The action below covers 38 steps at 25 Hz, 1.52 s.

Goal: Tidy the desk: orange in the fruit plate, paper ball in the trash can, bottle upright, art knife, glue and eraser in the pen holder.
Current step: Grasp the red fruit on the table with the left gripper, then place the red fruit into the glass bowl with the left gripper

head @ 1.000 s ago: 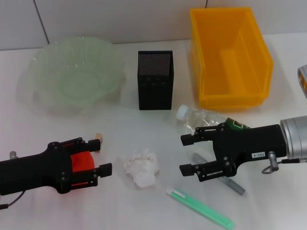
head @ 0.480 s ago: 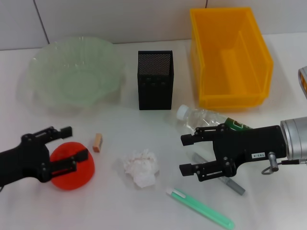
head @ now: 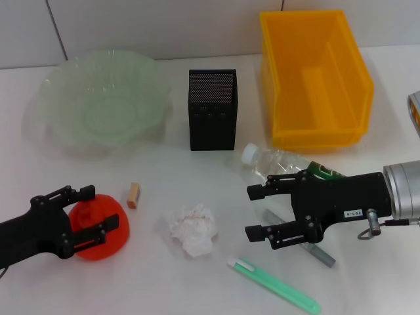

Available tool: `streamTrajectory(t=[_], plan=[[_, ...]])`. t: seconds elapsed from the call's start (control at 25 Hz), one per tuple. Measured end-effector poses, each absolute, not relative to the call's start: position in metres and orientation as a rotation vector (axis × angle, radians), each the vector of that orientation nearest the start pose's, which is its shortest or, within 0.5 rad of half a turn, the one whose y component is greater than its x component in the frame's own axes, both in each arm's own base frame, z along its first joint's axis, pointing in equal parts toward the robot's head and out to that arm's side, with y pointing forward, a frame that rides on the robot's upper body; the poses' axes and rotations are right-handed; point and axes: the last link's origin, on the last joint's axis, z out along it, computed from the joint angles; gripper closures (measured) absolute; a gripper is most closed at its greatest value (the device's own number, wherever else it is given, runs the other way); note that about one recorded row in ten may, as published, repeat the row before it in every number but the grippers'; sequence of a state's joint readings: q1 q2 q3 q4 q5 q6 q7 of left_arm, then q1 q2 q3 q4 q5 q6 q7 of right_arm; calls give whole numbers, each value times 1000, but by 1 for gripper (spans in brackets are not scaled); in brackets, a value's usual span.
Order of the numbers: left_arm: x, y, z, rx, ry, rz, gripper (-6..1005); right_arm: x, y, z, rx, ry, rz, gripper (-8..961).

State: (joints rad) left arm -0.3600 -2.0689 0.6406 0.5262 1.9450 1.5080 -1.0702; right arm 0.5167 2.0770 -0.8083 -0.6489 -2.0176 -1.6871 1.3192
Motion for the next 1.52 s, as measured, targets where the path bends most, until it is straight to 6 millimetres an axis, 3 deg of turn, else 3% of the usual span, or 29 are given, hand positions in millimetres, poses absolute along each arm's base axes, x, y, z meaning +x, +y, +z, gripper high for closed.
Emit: streamTrajectory(t=[0.44, 0.64, 0.96, 1.2, 1.24, 1.32, 1.36, 1.4, 1.44, 1.52], plan=[[-335, 280, -12, -2546, -580, -580, 311, 252, 302, -17, -2962, 492, 697, 162], [-341, 284, -13, -2516, -600, -531, 544, 252, 302, -17, -2962, 497, 697, 162], [-338, 286, -11, -2507, -591, -559, 668, 253, 303, -16, -2955, 506, 701, 162], [-323, 291, -2, -2490, -534, -674, 743, 253, 303, -16, -2953, 507, 702, 162], [-312, 298, 8, -2452, -484, -758, 749, 253, 303, -16, -2953, 506, 702, 162], [-312, 298, 8, -2452, -484, -758, 762, 253, 303, -16, -2953, 501, 702, 162], [-290, 333, 32, -2274, -417, -888, 768, 253, 303, -16, -2954, 501, 702, 162], [-290, 333, 32, -2274, -417, -888, 775, 253, 303, -16, -2954, 501, 702, 162], [-279, 363, 39, -2185, -424, -870, 782, 253, 303, -16, -2954, 501, 702, 162], [-279, 363, 39, -2185, -424, -870, 795, 253, 303, -16, -2953, 500, 702, 163]])
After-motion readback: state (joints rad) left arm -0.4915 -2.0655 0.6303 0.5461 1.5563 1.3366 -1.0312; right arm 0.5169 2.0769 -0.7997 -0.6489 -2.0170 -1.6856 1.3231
